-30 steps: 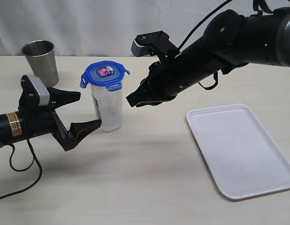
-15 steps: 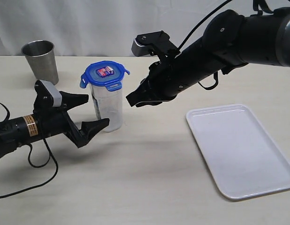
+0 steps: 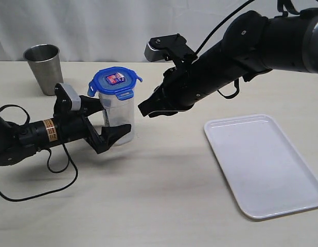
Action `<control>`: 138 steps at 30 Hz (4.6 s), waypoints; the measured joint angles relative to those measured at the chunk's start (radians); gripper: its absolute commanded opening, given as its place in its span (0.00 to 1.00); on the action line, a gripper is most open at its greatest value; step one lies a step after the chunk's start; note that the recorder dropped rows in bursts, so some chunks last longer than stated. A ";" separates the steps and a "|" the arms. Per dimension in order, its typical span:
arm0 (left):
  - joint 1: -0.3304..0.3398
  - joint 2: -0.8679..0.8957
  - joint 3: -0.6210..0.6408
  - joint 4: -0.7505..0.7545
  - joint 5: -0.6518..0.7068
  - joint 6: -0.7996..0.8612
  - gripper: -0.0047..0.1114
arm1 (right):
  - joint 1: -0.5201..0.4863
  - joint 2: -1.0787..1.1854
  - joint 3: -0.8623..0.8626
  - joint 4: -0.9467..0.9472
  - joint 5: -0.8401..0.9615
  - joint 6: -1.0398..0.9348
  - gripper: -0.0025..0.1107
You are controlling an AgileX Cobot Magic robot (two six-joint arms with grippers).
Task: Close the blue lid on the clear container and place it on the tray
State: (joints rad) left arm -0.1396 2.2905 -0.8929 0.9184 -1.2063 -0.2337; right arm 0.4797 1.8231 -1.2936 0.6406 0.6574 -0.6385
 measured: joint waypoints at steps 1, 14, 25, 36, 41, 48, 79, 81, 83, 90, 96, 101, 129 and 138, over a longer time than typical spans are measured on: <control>-0.014 0.011 -0.021 0.000 0.000 0.000 0.89 | 0.000 0.000 0.000 0.000 0.000 0.000 0.06; -0.037 0.020 -0.058 -0.013 0.000 0.000 0.89 | 0.000 0.000 0.000 0.000 0.000 0.019 0.06; -0.037 0.020 -0.058 -0.020 0.000 0.000 0.89 | 0.000 -0.015 -0.016 -0.002 -0.007 0.023 0.07; -0.037 0.020 -0.059 0.003 -0.006 0.000 0.26 | 0.000 -0.090 -0.100 -0.007 -0.026 0.109 0.47; -0.037 0.020 -0.059 0.037 -0.010 -0.025 0.04 | 0.000 -0.090 -0.233 -0.016 0.063 0.182 0.46; -0.030 0.020 -0.078 0.141 -0.019 -0.112 0.04 | 0.000 -0.028 -0.435 -0.127 0.326 0.306 0.45; 0.093 0.020 -0.172 0.499 -0.049 -0.137 0.04 | 0.000 0.228 -0.465 0.020 0.345 0.384 0.42; 0.093 0.020 -0.172 0.499 -0.049 -0.137 0.04 | 0.000 0.233 -0.465 0.021 0.343 0.378 0.34; 0.093 0.020 -0.172 0.499 -0.049 -0.140 0.04 | 0.000 0.244 -0.465 0.032 0.340 0.374 0.31; 0.101 0.020 -0.172 0.507 -0.053 -0.146 0.04 | -0.006 0.258 -0.472 0.076 0.342 0.350 0.31; 0.102 0.020 -0.172 0.510 -0.052 -0.148 0.04 | -0.006 0.268 -0.474 0.095 0.345 0.333 0.31; 0.105 0.020 -0.172 0.511 -0.054 -0.150 0.04 | -0.006 0.284 -0.481 0.118 0.357 0.333 0.31; 0.093 0.020 -0.172 0.526 -0.064 -0.135 0.04 | -0.024 0.332 -0.495 0.193 0.450 0.306 0.11; 0.093 0.020 -0.172 0.526 -0.064 -0.136 0.04 | -0.044 0.372 -0.498 0.288 0.493 0.255 0.11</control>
State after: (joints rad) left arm -0.0467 2.3104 -1.0644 1.4439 -1.2701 -0.3699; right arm 0.4362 2.1948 -1.7921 0.9285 1.1500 -0.3836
